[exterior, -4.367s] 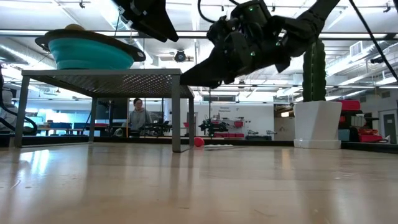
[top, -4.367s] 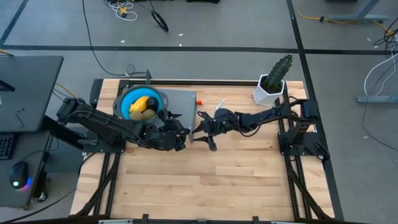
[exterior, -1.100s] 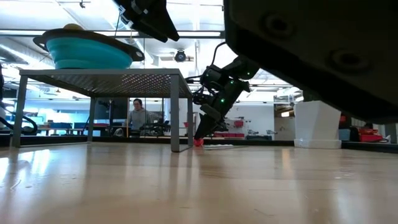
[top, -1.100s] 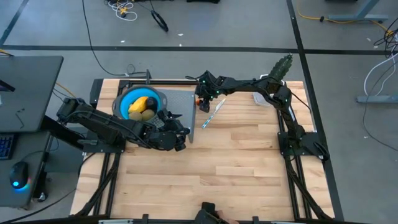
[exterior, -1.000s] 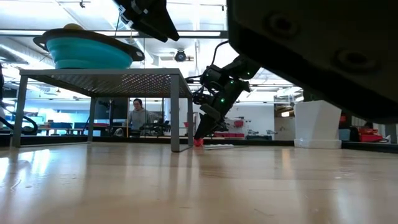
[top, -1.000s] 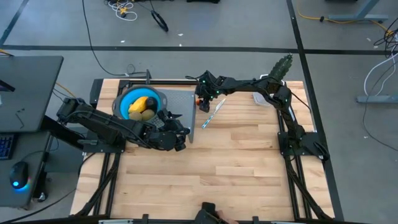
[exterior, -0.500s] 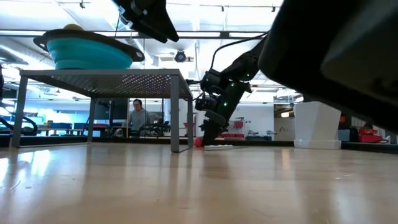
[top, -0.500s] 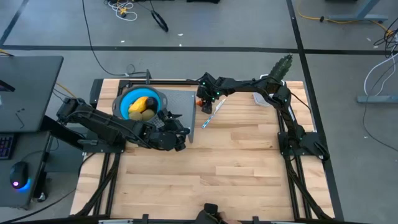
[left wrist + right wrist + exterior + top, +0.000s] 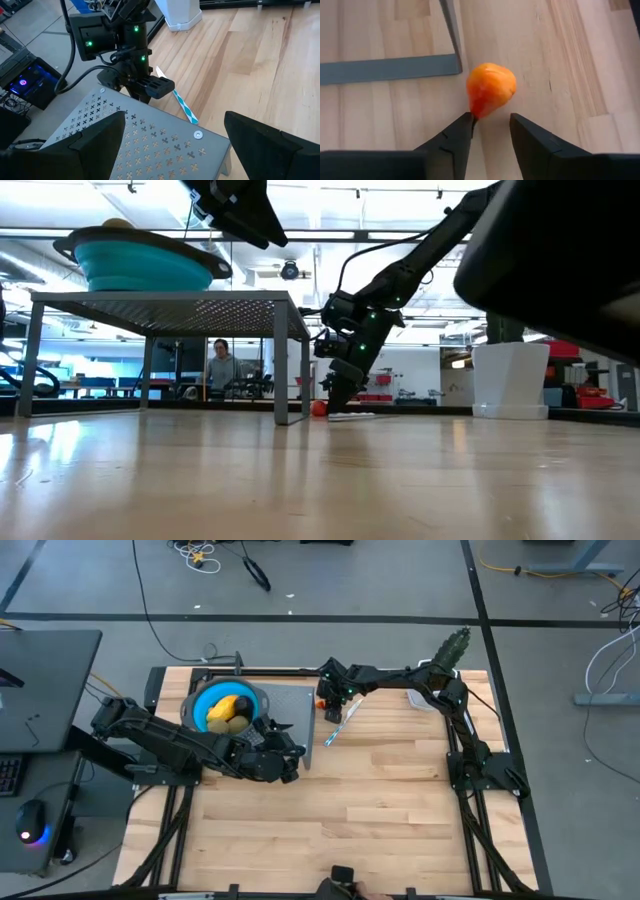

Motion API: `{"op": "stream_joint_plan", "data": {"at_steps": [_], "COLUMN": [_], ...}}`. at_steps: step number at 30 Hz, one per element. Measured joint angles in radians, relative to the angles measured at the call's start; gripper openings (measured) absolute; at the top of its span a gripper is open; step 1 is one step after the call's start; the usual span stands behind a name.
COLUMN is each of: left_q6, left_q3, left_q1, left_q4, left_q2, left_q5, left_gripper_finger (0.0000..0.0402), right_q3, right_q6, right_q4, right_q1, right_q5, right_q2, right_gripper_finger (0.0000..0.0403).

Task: Pick & Place Fruit
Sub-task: Put the orange pear into the blue strainer bowl

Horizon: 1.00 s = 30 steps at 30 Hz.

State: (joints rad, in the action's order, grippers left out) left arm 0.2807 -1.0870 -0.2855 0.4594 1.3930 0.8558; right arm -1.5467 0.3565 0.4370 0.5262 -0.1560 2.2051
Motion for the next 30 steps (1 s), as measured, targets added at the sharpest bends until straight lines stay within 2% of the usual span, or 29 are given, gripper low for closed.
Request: {"op": "stream_joint_plan", "data": {"at_steps": [14, 26, 30], "left_q6": [0.001, 0.002, 0.002], "left_q3": [0.000, 0.000, 0.000], "left_q1": [0.000, 0.000, 0.000], "left_q4": [0.000, 0.006, 0.007], "left_q2": [0.000, 0.000, 0.000], "left_q5": [-0.003, -0.003, -0.003], "left_gripper_finger": [0.0350, 0.0350, 0.0350], "right_q3": [-0.002, 0.005, 0.005], "right_q6": [0.053, 0.077, 0.080], "right_q4": [0.041, 0.109, 0.096], "right_q1": [-0.001, 0.004, 0.005], "right_q5": [0.050, 0.105, 0.089], "right_q2": [-0.001, -0.035, -0.068], "right_gripper_finger": [0.0087, 0.0076, 0.0065]}}
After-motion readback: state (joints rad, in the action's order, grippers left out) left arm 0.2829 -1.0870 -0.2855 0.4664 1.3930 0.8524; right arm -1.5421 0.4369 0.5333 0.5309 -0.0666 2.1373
